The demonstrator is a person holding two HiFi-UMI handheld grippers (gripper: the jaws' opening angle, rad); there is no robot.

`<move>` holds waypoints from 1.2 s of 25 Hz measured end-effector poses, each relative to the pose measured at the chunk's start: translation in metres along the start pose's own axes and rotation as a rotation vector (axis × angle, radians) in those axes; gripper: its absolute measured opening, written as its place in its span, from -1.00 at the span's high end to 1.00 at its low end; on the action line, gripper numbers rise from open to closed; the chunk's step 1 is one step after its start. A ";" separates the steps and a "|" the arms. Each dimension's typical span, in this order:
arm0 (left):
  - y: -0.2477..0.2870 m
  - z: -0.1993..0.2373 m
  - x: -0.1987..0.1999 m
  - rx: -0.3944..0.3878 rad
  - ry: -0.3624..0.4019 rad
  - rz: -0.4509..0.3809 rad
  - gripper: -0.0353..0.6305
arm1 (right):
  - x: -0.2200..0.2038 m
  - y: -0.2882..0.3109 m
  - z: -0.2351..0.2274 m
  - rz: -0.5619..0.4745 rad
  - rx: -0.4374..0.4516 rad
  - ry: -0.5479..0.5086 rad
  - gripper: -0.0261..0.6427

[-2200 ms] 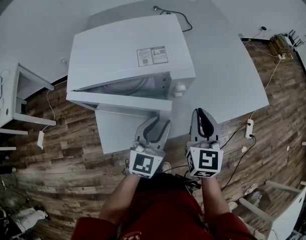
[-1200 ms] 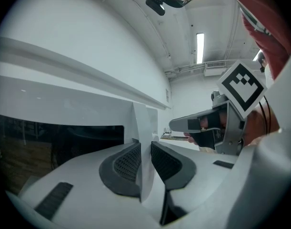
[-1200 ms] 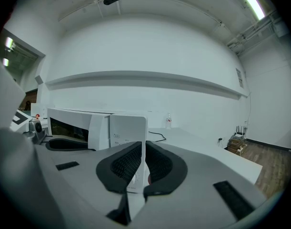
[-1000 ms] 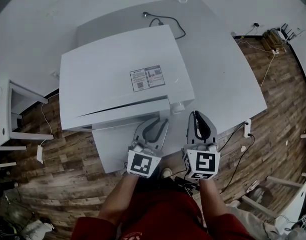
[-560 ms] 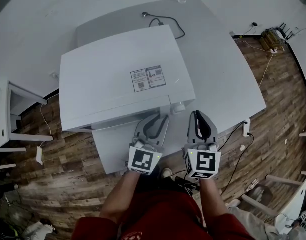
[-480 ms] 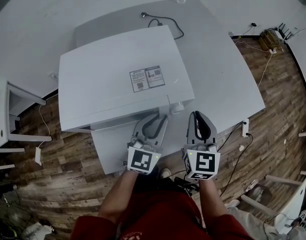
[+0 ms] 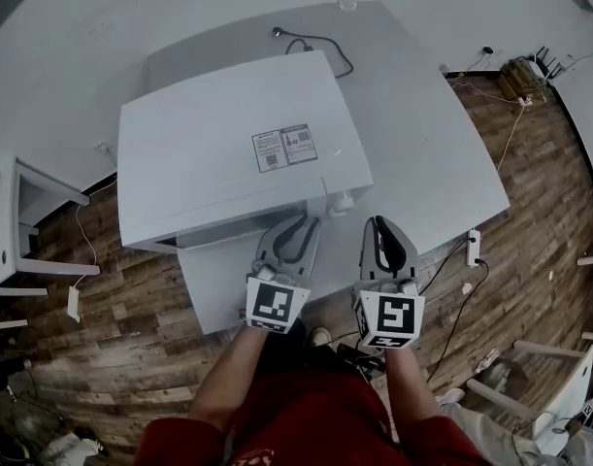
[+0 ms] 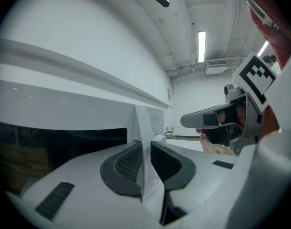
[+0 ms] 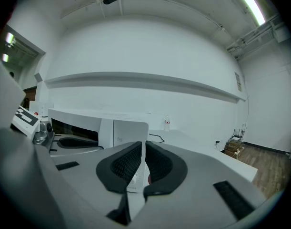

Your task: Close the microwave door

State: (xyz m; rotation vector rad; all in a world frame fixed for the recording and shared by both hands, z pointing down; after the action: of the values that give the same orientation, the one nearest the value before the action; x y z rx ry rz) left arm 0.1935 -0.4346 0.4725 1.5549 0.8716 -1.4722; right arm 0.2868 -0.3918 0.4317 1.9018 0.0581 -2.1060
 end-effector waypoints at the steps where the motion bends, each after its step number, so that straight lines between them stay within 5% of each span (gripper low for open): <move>1: -0.003 0.000 0.002 0.005 -0.001 -0.001 0.67 | 0.001 -0.002 0.001 -0.004 0.004 0.000 0.78; 8: -0.039 -0.001 0.026 0.072 0.031 -0.043 0.67 | 0.015 -0.015 0.017 -0.044 0.059 0.004 0.78; 18: -0.113 0.018 0.070 0.338 0.034 -0.068 0.70 | 0.060 -0.038 0.064 -0.159 0.200 0.013 0.78; 22: -0.146 0.019 0.090 0.455 0.032 -0.139 0.80 | 0.071 -0.048 0.079 -0.190 0.253 0.011 0.78; 30: -0.191 0.016 0.106 0.591 0.066 -0.124 0.81 | 0.083 -0.068 0.104 -0.228 0.360 0.011 0.78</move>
State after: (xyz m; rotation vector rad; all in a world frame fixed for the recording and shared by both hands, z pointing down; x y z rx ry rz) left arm 0.0245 -0.3702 0.3486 2.0085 0.6014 -1.8899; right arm 0.1633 -0.3668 0.3516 2.2000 -0.1145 -2.3881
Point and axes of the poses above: the fingertips, and each gripper's own axes: y forward along the fingers, z to its left, x out of its top, the point moved 1 cm from there along -y, backward along the fingers, and after that the axes turned 8 degrees about -x, right-handed, at the moved point
